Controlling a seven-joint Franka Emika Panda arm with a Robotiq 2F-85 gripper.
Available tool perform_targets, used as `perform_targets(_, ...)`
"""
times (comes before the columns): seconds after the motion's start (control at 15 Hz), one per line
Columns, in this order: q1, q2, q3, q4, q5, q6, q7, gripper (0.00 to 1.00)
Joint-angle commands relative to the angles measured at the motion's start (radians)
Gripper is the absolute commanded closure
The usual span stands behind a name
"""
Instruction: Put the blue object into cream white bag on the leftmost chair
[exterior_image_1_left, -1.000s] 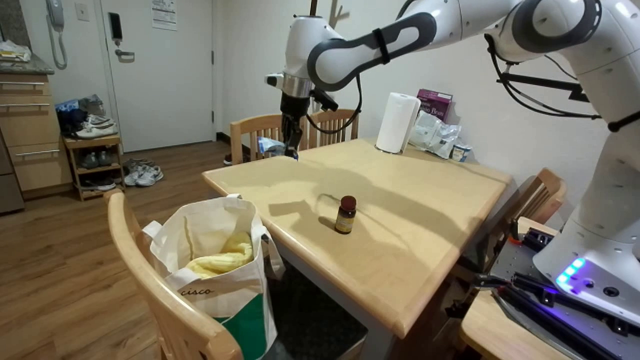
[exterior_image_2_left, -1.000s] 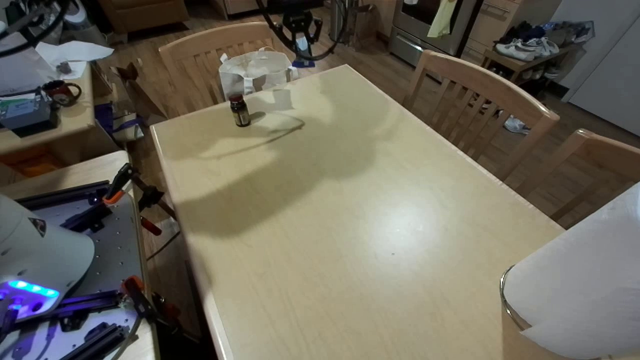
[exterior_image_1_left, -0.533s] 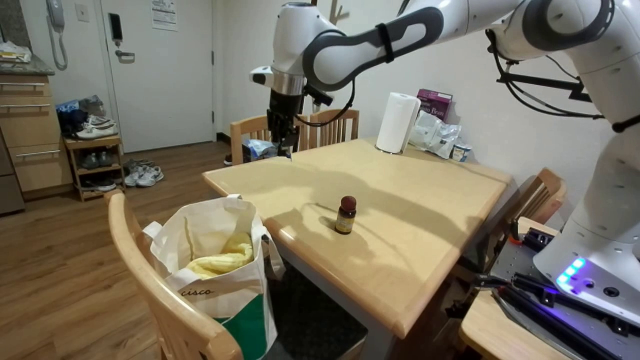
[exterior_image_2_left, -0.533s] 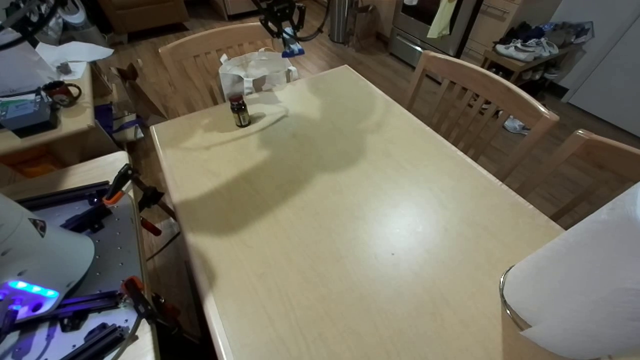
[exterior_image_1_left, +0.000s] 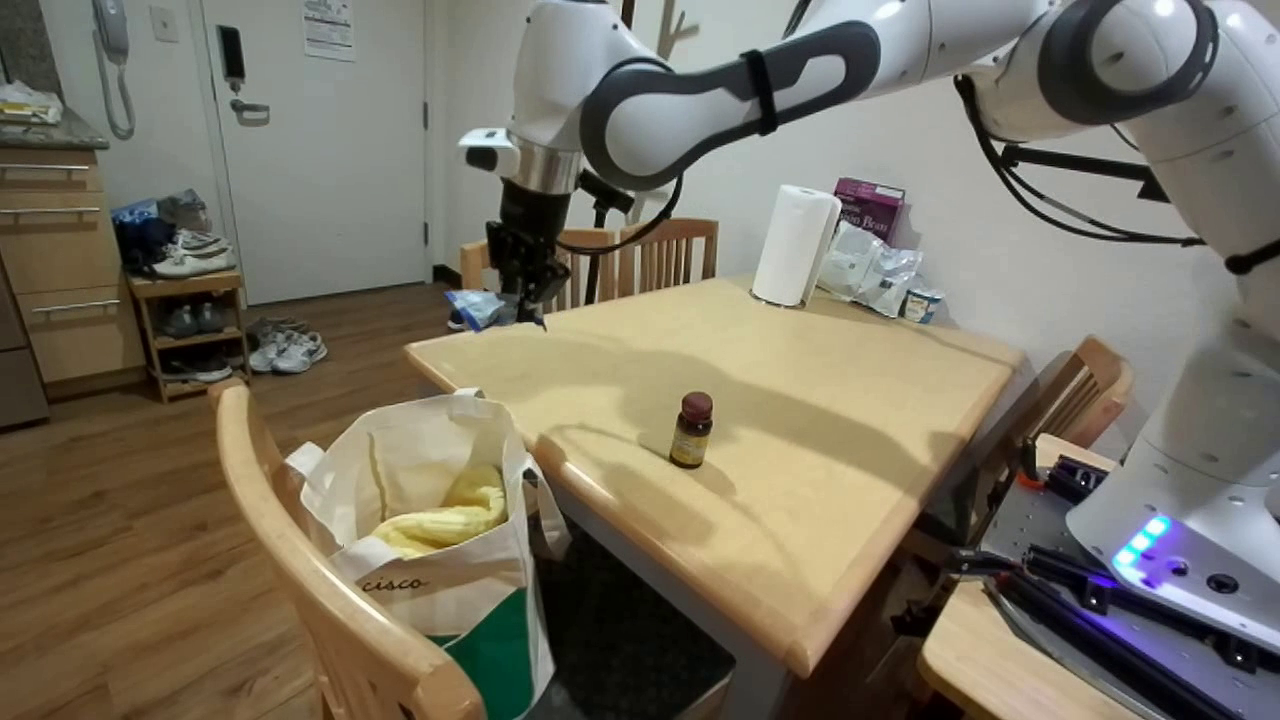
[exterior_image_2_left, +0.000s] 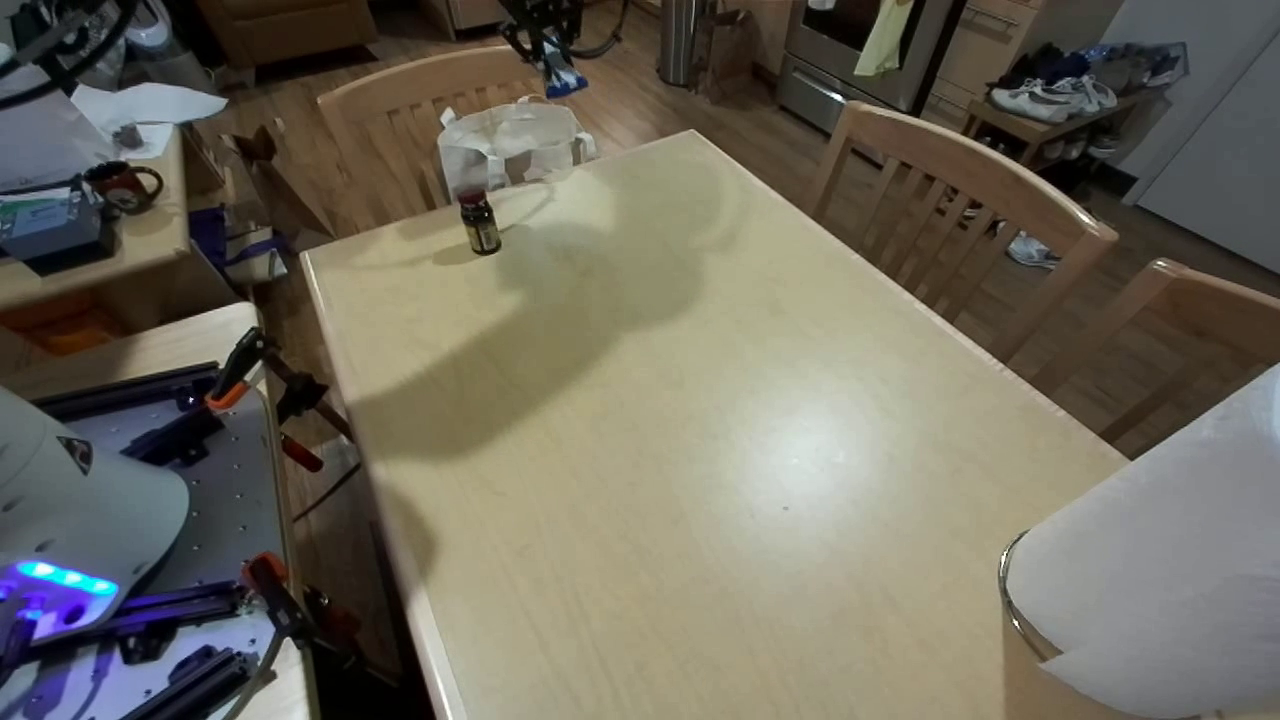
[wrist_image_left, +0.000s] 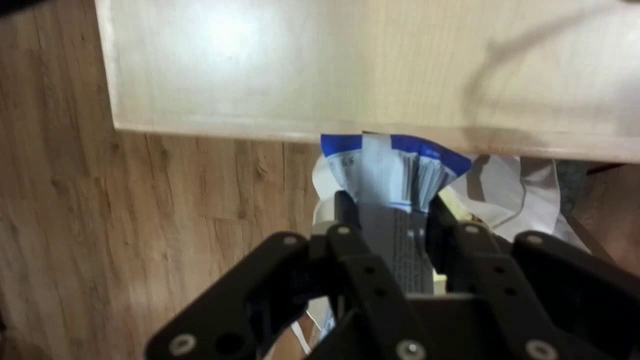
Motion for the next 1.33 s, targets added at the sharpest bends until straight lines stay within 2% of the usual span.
perform_targets(0.0, 0.09, 0.137, 0.019, 0.219, -0.033, -0.081, -0.134, 0.9)
perform_targets(0.27, 0.193, 0.282, 0.009, 0.424, -0.042, -0.194, -0.299, 0.9)
perform_targets(0.53, 0.244, 0.396, -0.016, 0.565, -0.052, -0.311, -0.491, 0.9)
perform_targets(0.73, 0.252, 0.445, -0.021, 0.613, -0.046, -0.334, -0.653, 0.9)
perform_targets(0.8, 0.259, 0.425, -0.059, 0.576, -0.002, -0.311, -0.694, 0.9)
perform_targets(0.87, 0.259, 0.432, -0.061, 0.59, 0.007, -0.312, -0.737, 0.9)
perform_targets(1.27, 0.259, 0.439, -0.065, 0.645, 0.07, -0.321, -0.914, 0.9)
